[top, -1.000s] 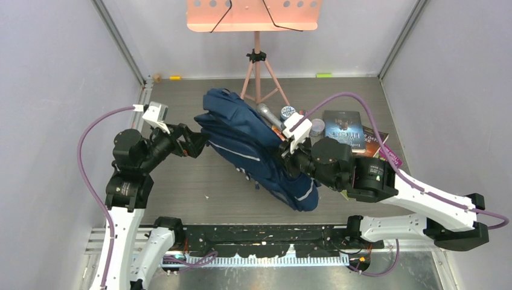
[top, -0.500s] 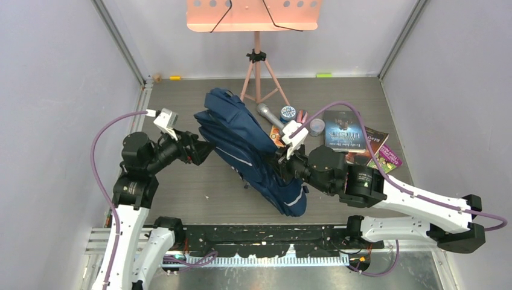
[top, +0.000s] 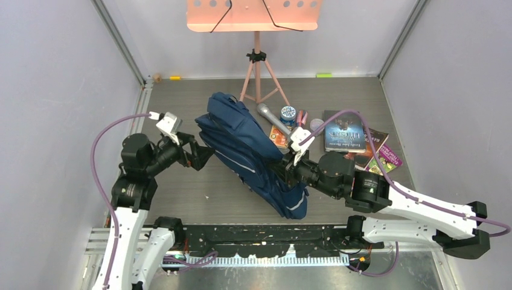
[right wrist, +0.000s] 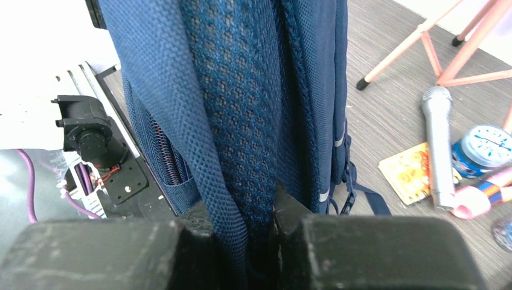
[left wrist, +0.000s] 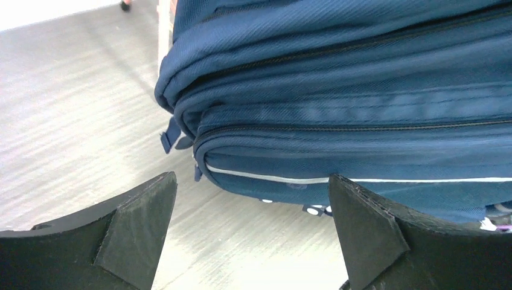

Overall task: Pack the student bag
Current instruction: Adjust the student bag at the center of the board.

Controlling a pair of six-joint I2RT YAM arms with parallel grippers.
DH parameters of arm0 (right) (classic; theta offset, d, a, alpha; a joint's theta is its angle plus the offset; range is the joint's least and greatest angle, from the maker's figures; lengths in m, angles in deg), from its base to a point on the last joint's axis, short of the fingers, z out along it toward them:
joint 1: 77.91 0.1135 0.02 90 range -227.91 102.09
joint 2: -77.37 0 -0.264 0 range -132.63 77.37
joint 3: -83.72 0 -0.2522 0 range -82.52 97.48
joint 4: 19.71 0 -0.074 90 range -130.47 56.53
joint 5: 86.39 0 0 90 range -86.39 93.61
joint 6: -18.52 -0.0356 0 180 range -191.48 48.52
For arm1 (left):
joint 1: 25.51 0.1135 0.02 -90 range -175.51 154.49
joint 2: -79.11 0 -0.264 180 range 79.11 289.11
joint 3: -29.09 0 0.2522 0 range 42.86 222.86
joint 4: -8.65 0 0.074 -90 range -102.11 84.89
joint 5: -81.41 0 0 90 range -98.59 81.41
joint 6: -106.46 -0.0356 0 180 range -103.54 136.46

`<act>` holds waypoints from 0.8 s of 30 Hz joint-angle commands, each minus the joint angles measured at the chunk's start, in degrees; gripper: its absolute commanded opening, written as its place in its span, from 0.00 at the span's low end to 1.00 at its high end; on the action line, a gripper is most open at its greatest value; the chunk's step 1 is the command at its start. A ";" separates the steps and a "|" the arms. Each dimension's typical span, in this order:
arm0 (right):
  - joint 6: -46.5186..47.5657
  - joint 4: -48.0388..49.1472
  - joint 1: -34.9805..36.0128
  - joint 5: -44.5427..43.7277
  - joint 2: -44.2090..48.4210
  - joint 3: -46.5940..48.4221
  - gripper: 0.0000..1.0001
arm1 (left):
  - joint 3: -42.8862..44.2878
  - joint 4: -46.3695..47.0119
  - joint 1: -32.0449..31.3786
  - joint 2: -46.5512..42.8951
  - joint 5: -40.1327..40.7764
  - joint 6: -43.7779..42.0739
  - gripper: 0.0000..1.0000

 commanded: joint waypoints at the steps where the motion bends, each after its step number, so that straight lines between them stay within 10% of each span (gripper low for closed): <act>1: -0.57 21.40 -0.65 1.65 1.32 -3.25 0.01 | 4.38 2.62 0.20 -4.32 4.52 -3.18 1.00; 24: -7.58 24.69 -8.54 9.89 -1.07 -9.66 0.01 | 11.26 17.69 0.20 5.08 -1.09 -13.44 1.00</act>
